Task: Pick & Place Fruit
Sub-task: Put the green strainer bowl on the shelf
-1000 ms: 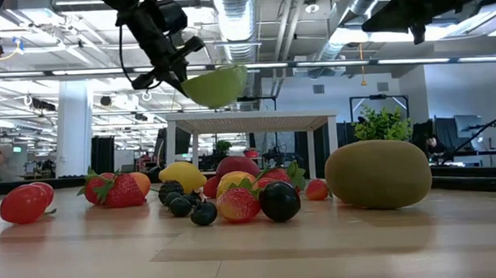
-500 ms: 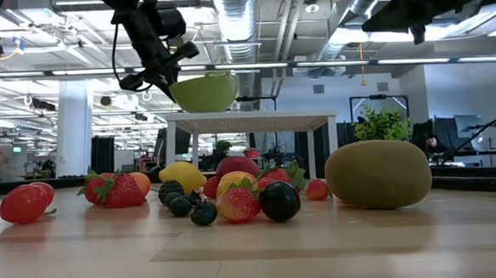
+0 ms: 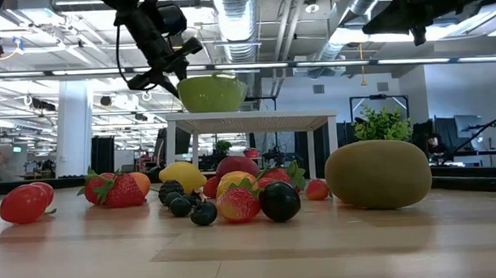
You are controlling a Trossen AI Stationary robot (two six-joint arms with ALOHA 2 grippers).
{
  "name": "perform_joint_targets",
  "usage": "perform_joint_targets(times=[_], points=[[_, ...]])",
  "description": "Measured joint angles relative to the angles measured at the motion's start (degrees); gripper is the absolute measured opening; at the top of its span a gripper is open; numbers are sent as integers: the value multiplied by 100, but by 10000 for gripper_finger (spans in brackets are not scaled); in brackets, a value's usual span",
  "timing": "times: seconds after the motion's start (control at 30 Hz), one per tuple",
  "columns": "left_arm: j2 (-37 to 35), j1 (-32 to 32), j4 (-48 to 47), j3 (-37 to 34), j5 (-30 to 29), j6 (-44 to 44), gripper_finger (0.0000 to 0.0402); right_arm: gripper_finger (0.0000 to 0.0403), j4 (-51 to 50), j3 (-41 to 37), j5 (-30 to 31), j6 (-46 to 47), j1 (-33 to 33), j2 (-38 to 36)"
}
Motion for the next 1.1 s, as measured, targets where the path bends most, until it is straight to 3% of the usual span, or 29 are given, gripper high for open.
perform_joint_targets(times=[0.37,0.63,0.73,0.93,1.1], points=[[-1,38,758,0,324,536,163,0,-17,0,0,10,0,0],[-653,447,790,-2,644,1372,169,0,-107,0,0,47,0,0],[-1143,486,823,-2,658,1978,163,0,-124,0,0,66,0,0],[-1871,-78,830,-169,722,4219,151,0,17,0,2,-120,-102,0],[-2121,-614,818,-595,719,4769,145,0,139,0,2,-178,-334,-1]])
